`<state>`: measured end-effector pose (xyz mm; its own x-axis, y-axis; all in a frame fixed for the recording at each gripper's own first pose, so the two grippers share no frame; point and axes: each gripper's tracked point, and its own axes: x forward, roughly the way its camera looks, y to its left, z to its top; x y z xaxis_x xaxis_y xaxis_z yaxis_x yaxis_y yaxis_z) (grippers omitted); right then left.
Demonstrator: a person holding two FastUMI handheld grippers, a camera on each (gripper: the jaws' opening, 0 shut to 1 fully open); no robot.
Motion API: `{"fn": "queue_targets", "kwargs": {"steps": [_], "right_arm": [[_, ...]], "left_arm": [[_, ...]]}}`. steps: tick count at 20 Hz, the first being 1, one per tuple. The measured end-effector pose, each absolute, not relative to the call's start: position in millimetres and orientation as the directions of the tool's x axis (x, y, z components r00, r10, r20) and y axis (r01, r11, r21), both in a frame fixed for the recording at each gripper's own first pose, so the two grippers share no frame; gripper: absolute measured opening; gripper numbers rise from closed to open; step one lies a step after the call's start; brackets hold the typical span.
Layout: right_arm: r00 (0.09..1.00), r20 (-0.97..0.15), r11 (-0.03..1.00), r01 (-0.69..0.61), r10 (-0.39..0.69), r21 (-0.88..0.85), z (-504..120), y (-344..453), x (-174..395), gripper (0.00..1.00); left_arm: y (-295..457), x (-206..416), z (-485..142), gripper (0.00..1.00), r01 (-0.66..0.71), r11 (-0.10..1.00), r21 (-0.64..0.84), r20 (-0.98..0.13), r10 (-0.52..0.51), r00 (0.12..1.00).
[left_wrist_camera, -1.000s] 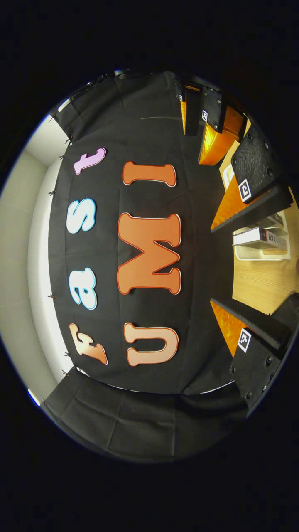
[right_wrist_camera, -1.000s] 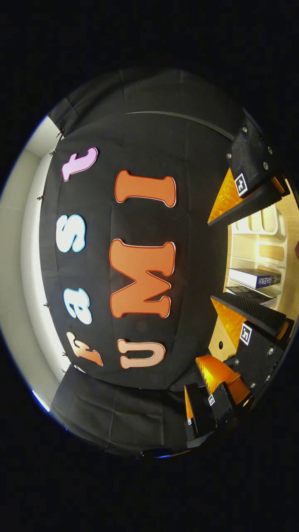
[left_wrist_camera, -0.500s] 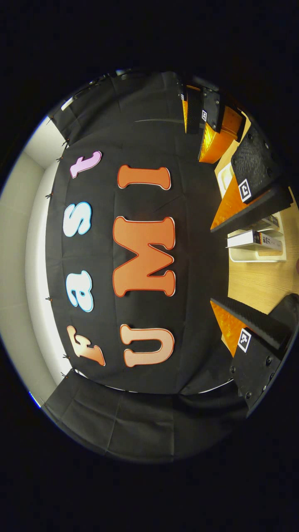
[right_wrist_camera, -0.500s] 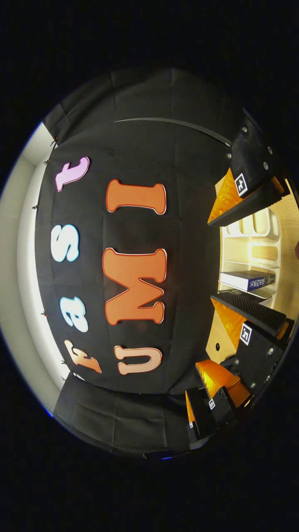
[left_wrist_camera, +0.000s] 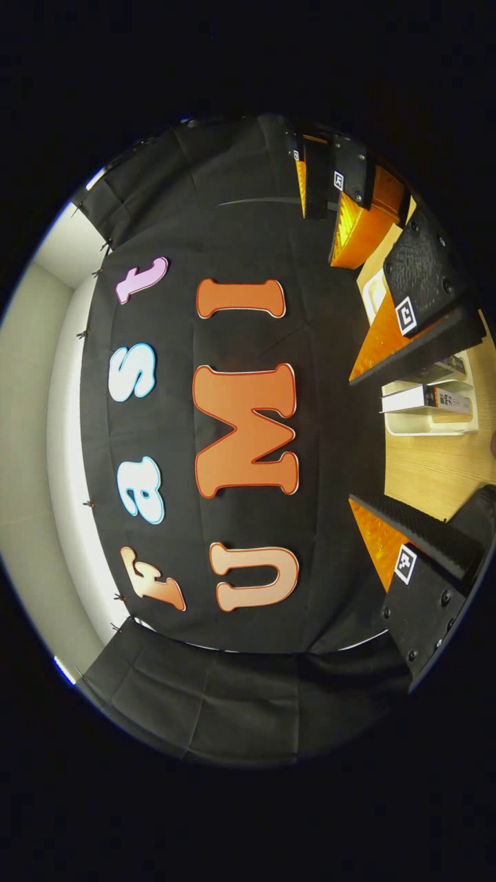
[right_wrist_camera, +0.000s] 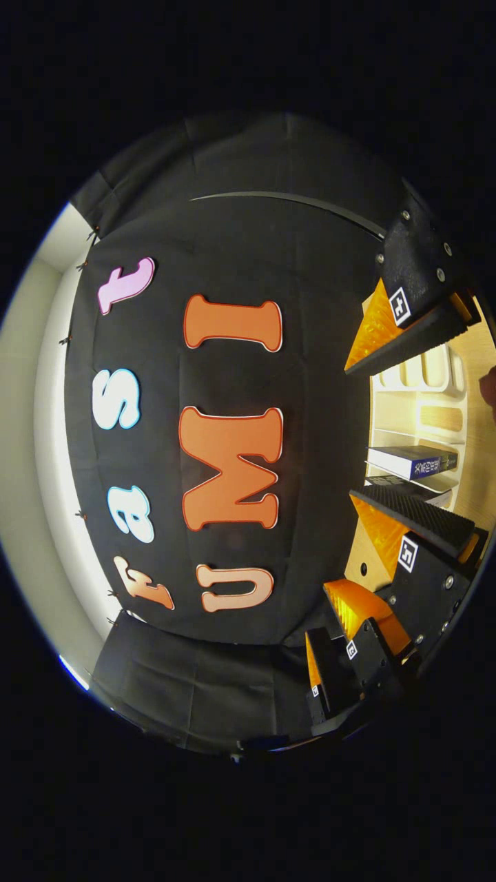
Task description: Open the schoolbag, grab two books from the bookshelf and put them into the schoolbag.
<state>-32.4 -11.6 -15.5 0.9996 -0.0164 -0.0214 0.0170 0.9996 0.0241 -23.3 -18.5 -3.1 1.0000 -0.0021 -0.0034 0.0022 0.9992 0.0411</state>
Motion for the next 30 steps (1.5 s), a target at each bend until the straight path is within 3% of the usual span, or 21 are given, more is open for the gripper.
{"fn": "queue_targets", "kwargs": {"steps": [7, 14, 18, 19, 20, 22, 24, 30], "right_arm": [[0.999, -0.039, 0.999, 0.03, -0.028, 0.037, -23, -29, -33, 0.94], [0.998, -0.061, 0.999, 0.005, -0.003, 0.043, -37, -47, -28, 0.94], [0.998, -0.061, 0.999, -0.03, 0.032, 0.039, -47, -57, -23, 0.94], [0.997, -0.072, 0.998, -0.035, 0.038, 0.045, -51, -59, -23, 0.94], [0.996, -0.079, 0.998, -0.045, 0.049, 0.052, -54, -60, -22, 0.94], [0.995, -0.086, 0.997, -0.056, 0.06, 0.05, -56, -64, -18, 0.94], [0.994, -0.09, 0.997, -0.062, 0.065, 0.035, -62, -72, -13, 0.94], [0.99, -0.135, 0.998, -0.041, 0.047, 0.042, -90, -94, -1, 0.94]], "left_arm": [[-25, -22, 1, 0.95, -0.012, 0.997, 0.075, 0.023, 0.011, 1.0], [-40, -20, -26, 0.95, -0.048, 0.988, 0.144, -0.054, 0.057, 0.997], [-31, -24, -55, 0.95, -0.109, 0.969, 0.223, -0.119, 0.138, 0.983], [-28, -26, -62, 1.0, -0.119, 0.964, 0.239, -0.136, 0.155, 0.979], [-20, -28, -70, 0.96, -0.136, 0.957, 0.257, -0.152, 0.179, 0.972], [1, -29, -93, 1.0, -0.165, 0.929, 0.332, -0.208, 0.243, 0.947], [22, -38, -123, 0.97, -0.164, 0.887, 0.432, -0.289, 0.309, 0.906], [54, -63, -208, 0.97, -0.043, 0.762, 0.646, -0.399, 0.386, 0.832]]}}
